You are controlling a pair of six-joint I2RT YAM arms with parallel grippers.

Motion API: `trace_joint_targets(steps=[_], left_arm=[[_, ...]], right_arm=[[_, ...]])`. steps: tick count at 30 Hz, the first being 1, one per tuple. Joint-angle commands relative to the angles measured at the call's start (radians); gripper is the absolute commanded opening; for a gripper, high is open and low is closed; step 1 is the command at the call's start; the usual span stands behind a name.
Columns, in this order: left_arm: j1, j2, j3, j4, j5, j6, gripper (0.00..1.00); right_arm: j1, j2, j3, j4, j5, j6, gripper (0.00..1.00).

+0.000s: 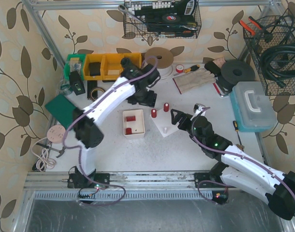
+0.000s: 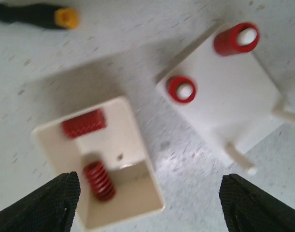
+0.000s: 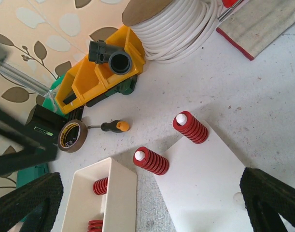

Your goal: Install the large spring

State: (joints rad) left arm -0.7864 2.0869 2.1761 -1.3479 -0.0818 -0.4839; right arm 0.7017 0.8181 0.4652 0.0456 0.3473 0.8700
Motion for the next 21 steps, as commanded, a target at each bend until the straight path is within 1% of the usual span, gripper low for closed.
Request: trace_joint_targets(steps=[1, 4, 7, 11, 17, 21], left_arm=[[0.001, -0.23, -0.253, 0.046, -0.113, -0.111, 0.82], [0.004, -0.313, -0.406, 0.117, -0.138, -0.172, 0.75], [0.004, -0.353, -0.509, 0.179, -0.125, -0.208, 0.71], [-0.001, -0.334, -0.598, 0.212, -0.072, -0.231, 0.63], [-0.017, -0.341, -0.743, 0.309, -0.022, -0.285, 0.52], [-0.023, -0.34, -0.784, 0.349, 0.012, -0.291, 0.49]], right_arm=[[0.0, -0.001, -0.017, 0.01, -0.01, -0.005, 0.98], [0.001, 0.001, -0.023, 0.016, -0.015, 0.001, 0.98], [0.0, 0.003, -0.025, 0.019, -0.021, 0.001, 0.97], [0.001, 0.003, -0.026, 0.014, -0.015, 0.002, 0.97], [0.001, 0.013, -0.018, 0.016, -0.009, -0.006, 0.97], [0.0, 0.056, 0.025, -0.006, -0.036, -0.048, 0.96]])
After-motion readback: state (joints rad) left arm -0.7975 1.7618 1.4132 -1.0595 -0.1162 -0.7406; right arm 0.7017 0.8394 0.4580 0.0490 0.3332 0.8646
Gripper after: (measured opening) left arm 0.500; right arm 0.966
